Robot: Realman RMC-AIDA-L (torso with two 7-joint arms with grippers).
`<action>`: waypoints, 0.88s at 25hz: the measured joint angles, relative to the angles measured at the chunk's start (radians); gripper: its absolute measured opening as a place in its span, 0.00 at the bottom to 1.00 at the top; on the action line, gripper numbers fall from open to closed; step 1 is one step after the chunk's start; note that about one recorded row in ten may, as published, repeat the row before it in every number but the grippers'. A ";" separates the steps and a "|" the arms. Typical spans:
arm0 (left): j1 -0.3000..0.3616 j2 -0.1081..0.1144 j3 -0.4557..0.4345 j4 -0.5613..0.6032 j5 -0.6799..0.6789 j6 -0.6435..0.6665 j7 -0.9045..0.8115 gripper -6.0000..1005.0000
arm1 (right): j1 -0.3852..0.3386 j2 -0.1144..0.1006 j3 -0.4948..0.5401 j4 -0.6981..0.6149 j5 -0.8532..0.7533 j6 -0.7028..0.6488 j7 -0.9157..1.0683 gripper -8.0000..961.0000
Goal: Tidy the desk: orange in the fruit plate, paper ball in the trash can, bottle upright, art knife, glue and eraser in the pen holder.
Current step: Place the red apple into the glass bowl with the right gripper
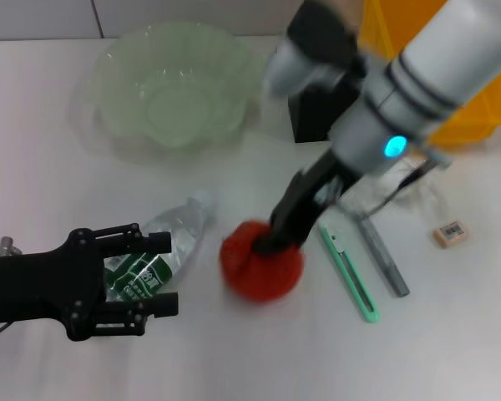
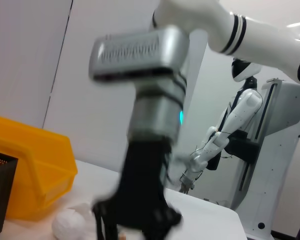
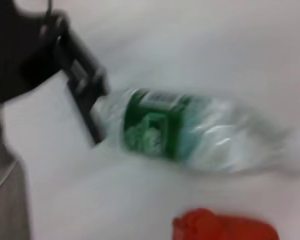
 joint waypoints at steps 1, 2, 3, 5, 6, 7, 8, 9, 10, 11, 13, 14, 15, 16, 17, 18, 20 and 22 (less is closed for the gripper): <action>0.000 0.000 0.000 0.000 0.000 0.000 0.000 0.78 | -0.002 0.000 0.057 -0.052 -0.036 -0.022 0.011 0.17; 0.002 0.000 0.000 0.001 0.000 0.002 0.000 0.78 | 0.000 0.000 0.111 -0.096 -0.064 -0.037 0.021 0.16; 0.002 0.000 0.000 0.001 0.000 0.002 0.000 0.78 | 0.000 0.000 0.111 -0.096 -0.064 -0.037 0.021 0.15; 0.002 0.000 0.000 0.001 0.000 0.002 0.000 0.78 | 0.018 -0.002 0.212 -0.159 -0.089 -0.037 0.032 0.14; 0.001 0.000 -0.001 0.000 0.000 0.003 0.000 0.78 | 0.033 -0.004 0.264 -0.175 -0.090 -0.020 0.034 0.13; -0.001 0.000 0.000 -0.001 0.000 0.003 0.001 0.78 | 0.047 -0.005 0.309 -0.178 -0.086 0.008 0.034 0.12; -0.003 -0.001 0.002 -0.003 0.000 0.002 0.001 0.78 | 0.058 -0.005 0.342 -0.172 -0.078 0.047 0.031 0.12; -0.005 -0.005 0.005 -0.004 0.000 0.000 0.001 0.78 | 0.077 -0.004 0.381 -0.132 -0.051 0.162 0.016 0.11; -0.005 -0.005 0.005 -0.004 0.000 0.000 0.001 0.78 | 0.077 -0.004 0.381 -0.132 -0.051 0.162 0.016 0.11; -0.005 -0.006 0.007 -0.004 0.000 -0.002 0.001 0.78 | 0.085 -0.003 0.383 -0.094 -0.024 0.247 -0.002 0.10; -0.006 -0.008 0.008 -0.004 0.000 -0.004 0.001 0.78 | 0.101 -0.001 0.379 -0.013 0.031 0.367 -0.058 0.09; -0.006 -0.008 0.008 -0.004 0.000 -0.005 0.001 0.78 | 0.114 0.000 0.378 0.043 0.072 0.425 -0.110 0.08; -0.006 -0.009 0.007 -0.004 0.000 -0.006 0.001 0.78 | 0.132 0.001 0.378 0.103 0.120 0.473 -0.172 0.08; -0.006 -0.009 0.005 -0.004 0.000 -0.006 0.001 0.78 | 0.149 0.001 0.379 0.160 0.161 0.515 -0.224 0.07; -0.006 -0.009 0.002 -0.005 0.000 -0.006 0.001 0.78 | 0.168 0.002 0.380 0.223 0.218 0.569 -0.292 0.07; -0.005 -0.009 0.000 -0.006 0.000 -0.006 0.001 0.78 | 0.178 0.002 0.380 0.258 0.260 0.605 -0.348 0.06; -0.004 -0.010 -0.001 -0.006 -0.001 -0.007 0.001 0.78 | 0.193 0.003 0.379 0.318 0.346 0.658 -0.455 0.05; -0.001 -0.011 -0.001 -0.007 -0.001 -0.009 0.001 0.78 | 0.199 0.003 0.381 0.348 0.402 0.670 -0.520 0.07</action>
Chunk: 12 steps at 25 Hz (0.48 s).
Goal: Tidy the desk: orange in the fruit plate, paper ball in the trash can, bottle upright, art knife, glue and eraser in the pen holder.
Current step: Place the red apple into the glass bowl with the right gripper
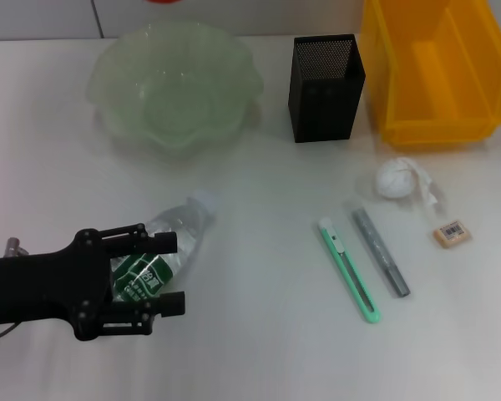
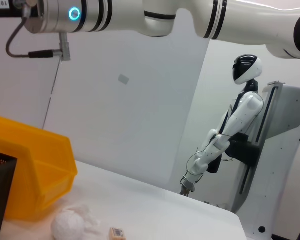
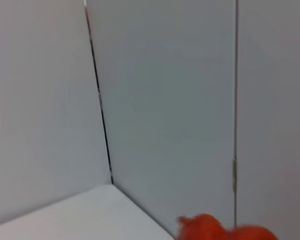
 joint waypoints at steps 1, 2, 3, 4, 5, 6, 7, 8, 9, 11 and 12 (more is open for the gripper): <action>0.002 -0.001 0.000 0.000 0.000 -0.003 0.000 0.78 | 0.000 0.000 0.002 0.005 0.017 0.001 -0.019 0.10; 0.004 -0.002 0.000 -0.001 0.000 -0.010 -0.001 0.78 | -0.005 0.000 0.006 0.004 0.035 0.002 -0.037 0.13; 0.004 -0.002 0.000 -0.001 0.000 -0.010 -0.001 0.78 | -0.005 0.000 0.006 0.004 0.035 0.002 -0.037 0.15; 0.004 -0.002 0.000 -0.001 0.000 -0.013 -0.003 0.78 | -0.006 0.000 0.007 0.003 0.038 0.002 -0.042 0.18; 0.005 -0.003 0.000 -0.002 0.000 -0.015 -0.007 0.78 | -0.008 0.000 0.008 0.002 0.041 0.002 -0.047 0.26; 0.005 -0.003 0.000 -0.002 0.000 -0.017 -0.009 0.78 | -0.009 0.000 0.008 0.002 0.042 0.002 -0.050 0.33; 0.005 -0.003 0.000 -0.002 0.000 -0.021 -0.013 0.78 | -0.009 0.000 0.008 0.002 0.042 0.003 -0.050 0.41; 0.005 -0.003 0.000 -0.002 0.000 -0.021 -0.013 0.78 | -0.011 0.000 0.008 0.002 0.043 0.003 -0.051 0.43; 0.006 -0.003 0.000 -0.002 0.000 -0.024 -0.013 0.78 | -0.013 0.000 0.008 0.002 0.043 0.003 -0.051 0.45; 0.006 -0.003 0.000 -0.002 0.000 -0.026 -0.013 0.78 | -0.020 0.000 0.005 -0.004 0.043 -0.001 -0.052 0.50; 0.006 -0.003 0.001 -0.002 0.000 -0.029 -0.013 0.78 | -0.033 -0.002 0.002 -0.021 0.040 -0.037 -0.046 0.52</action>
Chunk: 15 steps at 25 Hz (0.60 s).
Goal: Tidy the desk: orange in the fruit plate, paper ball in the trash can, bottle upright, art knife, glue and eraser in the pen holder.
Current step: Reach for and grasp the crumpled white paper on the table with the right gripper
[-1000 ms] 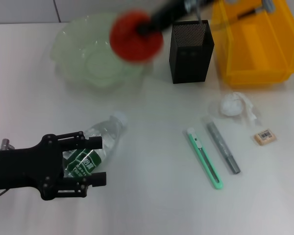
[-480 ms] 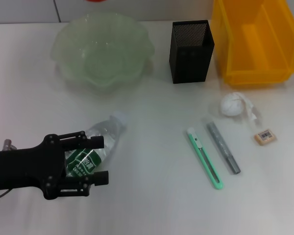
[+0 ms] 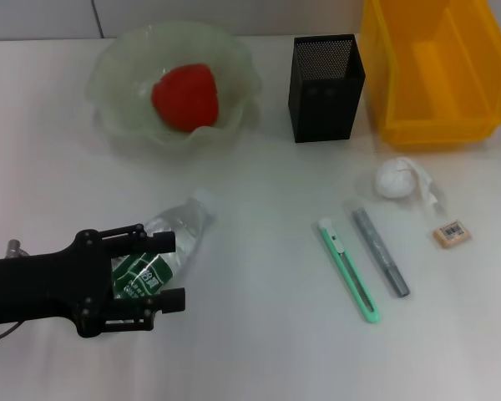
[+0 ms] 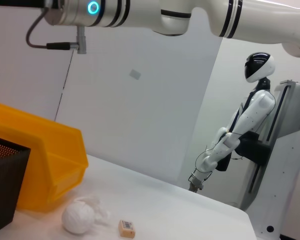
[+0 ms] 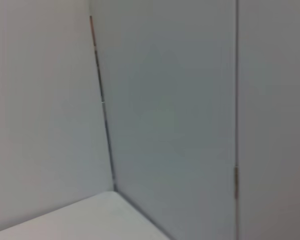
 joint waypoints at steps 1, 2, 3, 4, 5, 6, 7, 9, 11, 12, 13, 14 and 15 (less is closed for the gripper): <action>0.000 0.000 0.000 0.000 0.000 0.000 0.000 0.78 | 0.000 0.000 0.000 0.000 0.000 0.000 0.000 0.54; 0.000 0.000 0.001 0.000 0.000 -0.002 0.000 0.78 | -0.009 -0.003 0.000 -0.011 -0.005 -0.023 0.007 0.57; -0.003 0.000 0.002 0.000 0.000 -0.004 -0.001 0.78 | -0.048 -0.017 -0.001 -0.084 -0.057 -0.125 0.069 0.59; -0.003 0.000 0.002 0.000 0.000 -0.004 -0.001 0.78 | -0.048 -0.017 -0.001 -0.084 -0.057 -0.125 0.069 0.61; -0.004 0.000 0.001 0.000 0.000 -0.004 -0.002 0.78 | -0.107 -0.030 -0.001 -0.225 -0.174 -0.248 0.196 0.63; -0.005 0.000 0.000 0.000 0.000 -0.003 -0.002 0.78 | -0.107 -0.030 -0.001 -0.225 -0.174 -0.248 0.196 0.67; -0.006 0.000 -0.001 0.000 0.000 -0.003 -0.002 0.78 | -0.142 -0.034 0.000 -0.319 -0.259 -0.315 0.282 0.71; -0.007 0.000 -0.001 0.001 0.000 -0.001 -0.002 0.78 | -0.204 -0.032 0.000 -0.498 -0.427 -0.453 0.424 0.79; -0.010 0.000 -0.001 0.002 0.000 -0.002 -0.002 0.78 | -0.258 -0.022 0.000 -0.669 -0.595 -0.600 0.553 0.84; -0.010 0.000 -0.001 0.004 0.000 -0.003 -0.002 0.78 | -0.277 -0.017 0.000 -0.734 -0.653 -0.653 0.594 0.84; -0.011 -0.003 0.001 0.007 0.000 -0.005 -0.002 0.78 | -0.320 -0.004 -0.012 -0.843 -0.763 -0.754 0.658 0.85; -0.011 -0.003 0.001 0.007 0.000 -0.005 -0.002 0.78 | -0.320 -0.004 -0.012 -0.843 -0.763 -0.754 0.658 0.86; -0.013 -0.005 0.001 0.008 0.000 -0.009 -0.002 0.78 | -0.342 0.000 -0.027 -0.876 -0.803 -0.784 0.680 0.86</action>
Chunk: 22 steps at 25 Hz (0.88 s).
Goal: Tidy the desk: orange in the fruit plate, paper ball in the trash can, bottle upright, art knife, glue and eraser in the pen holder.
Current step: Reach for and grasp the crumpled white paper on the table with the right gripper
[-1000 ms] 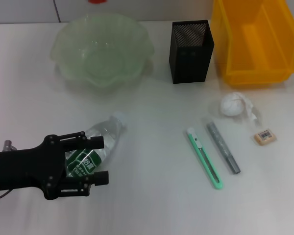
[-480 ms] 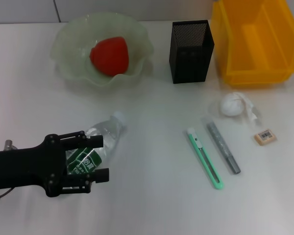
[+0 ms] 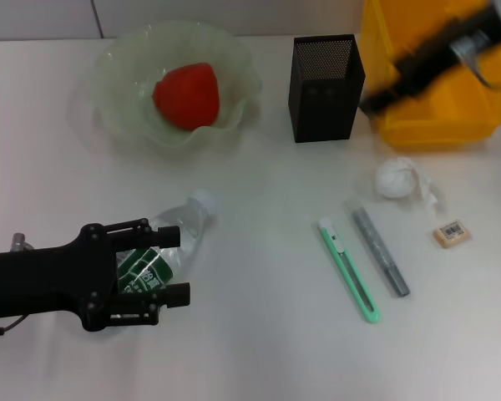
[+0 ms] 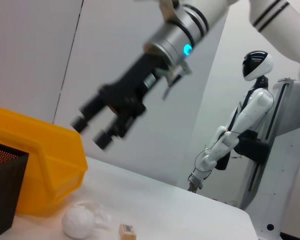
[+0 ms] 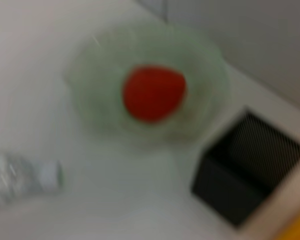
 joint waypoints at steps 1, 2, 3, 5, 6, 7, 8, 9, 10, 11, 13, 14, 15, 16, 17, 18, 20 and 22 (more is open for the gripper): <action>0.000 -0.001 -0.001 0.000 0.000 -0.005 0.000 0.78 | -0.020 0.002 -0.021 -0.016 -0.029 -0.014 0.017 0.87; 0.000 -0.001 -0.001 0.000 0.000 -0.005 0.000 0.78 | -0.041 0.003 -0.049 -0.027 -0.054 -0.015 0.034 0.88; 0.000 -0.004 -0.001 0.000 0.000 -0.012 0.000 0.78 | -0.080 0.005 -0.101 -0.024 -0.082 0.008 0.058 0.87; 0.000 -0.006 -0.001 0.001 0.000 -0.015 0.000 0.78 | -0.100 0.007 -0.138 0.009 -0.086 0.041 0.069 0.86; 0.000 -0.006 -0.001 0.001 0.000 -0.015 0.000 0.78 | -0.100 0.007 -0.138 0.009 -0.086 0.041 0.069 0.85; 0.000 -0.007 -0.001 0.001 0.000 -0.015 0.000 0.78 | -0.104 0.007 -0.155 0.033 -0.088 0.062 0.074 0.85; 0.000 -0.007 -0.001 0.001 0.000 -0.016 0.000 0.78 | -0.105 0.005 -0.181 0.081 -0.099 0.103 0.084 0.84; 0.000 -0.007 -0.001 0.001 0.000 -0.016 0.000 0.78 | -0.105 0.005 -0.181 0.081 -0.099 0.103 0.084 0.84; 0.000 -0.007 -0.001 -0.002 0.000 -0.015 0.000 0.78 | -0.104 0.004 -0.190 0.121 -0.108 0.139 0.088 0.83; 0.000 -0.007 -0.001 -0.002 0.000 -0.015 0.000 0.78 | -0.104 0.004 -0.190 0.121 -0.108 0.139 0.088 0.82; 0.003 -0.007 -0.001 -0.005 0.000 -0.015 0.000 0.78 | -0.093 0.003 -0.190 0.180 -0.111 0.183 0.088 0.81; 0.003 -0.007 -0.001 -0.005 0.000 -0.015 0.000 0.78 | -0.093 0.003 -0.190 0.180 -0.111 0.183 0.088 0.81; 0.005 -0.007 -0.001 -0.005 0.000 -0.015 0.000 0.78 | -0.082 0.003 -0.190 0.233 -0.112 0.225 0.087 0.80; 0.007 -0.007 0.000 -0.005 0.000 -0.016 0.000 0.78 | -0.082 0.003 -0.190 0.233 -0.112 0.225 0.087 0.80; 0.007 -0.007 0.001 -0.005 0.000 -0.016 0.000 0.78 | -0.075 0.003 -0.191 0.267 -0.112 0.251 0.087 0.79; 0.009 -0.007 0.002 -0.006 0.000 -0.016 0.000 0.78 | -0.054 0.003 -0.191 0.342 -0.109 0.304 0.087 0.78; 0.010 -0.007 0.002 -0.006 0.000 -0.016 0.000 0.78 | -0.026 0.002 -0.191 0.425 -0.107 0.351 0.087 0.77; 0.011 -0.007 0.002 -0.007 0.000 -0.016 0.000 0.78 | -0.011 0.003 -0.191 0.470 -0.107 0.378 0.086 0.76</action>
